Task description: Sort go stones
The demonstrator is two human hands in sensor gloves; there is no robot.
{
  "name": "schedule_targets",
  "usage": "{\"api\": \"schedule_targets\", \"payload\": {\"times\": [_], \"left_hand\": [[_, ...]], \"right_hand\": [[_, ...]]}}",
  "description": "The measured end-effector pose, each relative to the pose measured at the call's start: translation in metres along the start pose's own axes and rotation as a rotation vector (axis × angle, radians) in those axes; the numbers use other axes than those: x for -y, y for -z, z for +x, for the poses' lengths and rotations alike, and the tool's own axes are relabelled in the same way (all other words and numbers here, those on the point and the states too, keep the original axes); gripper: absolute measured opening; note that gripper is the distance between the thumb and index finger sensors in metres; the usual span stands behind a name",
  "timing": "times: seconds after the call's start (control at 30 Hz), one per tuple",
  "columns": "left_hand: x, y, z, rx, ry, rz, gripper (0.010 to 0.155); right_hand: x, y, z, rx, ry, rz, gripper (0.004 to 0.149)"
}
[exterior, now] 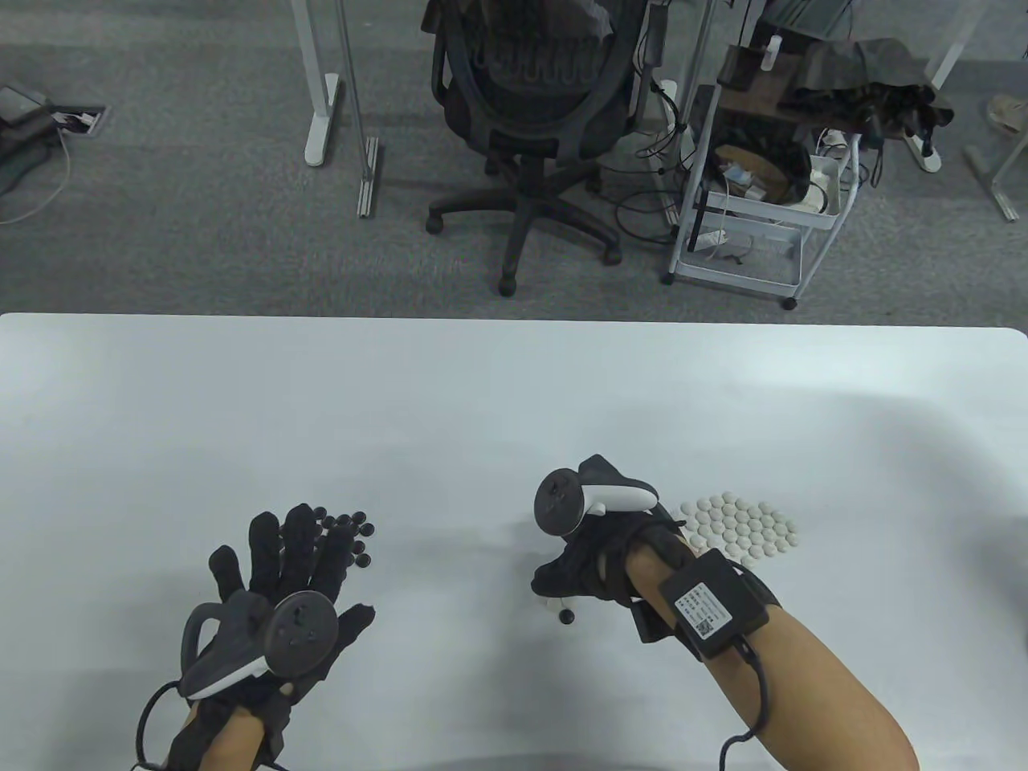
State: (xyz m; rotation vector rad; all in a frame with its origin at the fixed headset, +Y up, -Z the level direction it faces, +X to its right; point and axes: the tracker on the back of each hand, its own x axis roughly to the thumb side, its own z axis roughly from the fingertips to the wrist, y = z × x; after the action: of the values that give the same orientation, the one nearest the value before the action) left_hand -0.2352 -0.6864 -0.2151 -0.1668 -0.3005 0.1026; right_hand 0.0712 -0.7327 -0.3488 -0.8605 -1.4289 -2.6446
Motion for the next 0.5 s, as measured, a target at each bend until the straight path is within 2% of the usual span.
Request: {"api": "schedule_targets", "payload": {"times": [0.27, 0.5], "left_hand": [[-0.001, -0.001, -0.001, -0.002, -0.006, 0.004, 0.077], [0.0, 0.0, -0.001, -0.003, -0.001, -0.003, 0.077]], "right_hand": [[-0.015, 0.016, 0.004, 0.011, -0.023, 0.036, 0.06], [-0.033, 0.013, 0.023, 0.101, -0.049, 0.048, 0.06]]}}
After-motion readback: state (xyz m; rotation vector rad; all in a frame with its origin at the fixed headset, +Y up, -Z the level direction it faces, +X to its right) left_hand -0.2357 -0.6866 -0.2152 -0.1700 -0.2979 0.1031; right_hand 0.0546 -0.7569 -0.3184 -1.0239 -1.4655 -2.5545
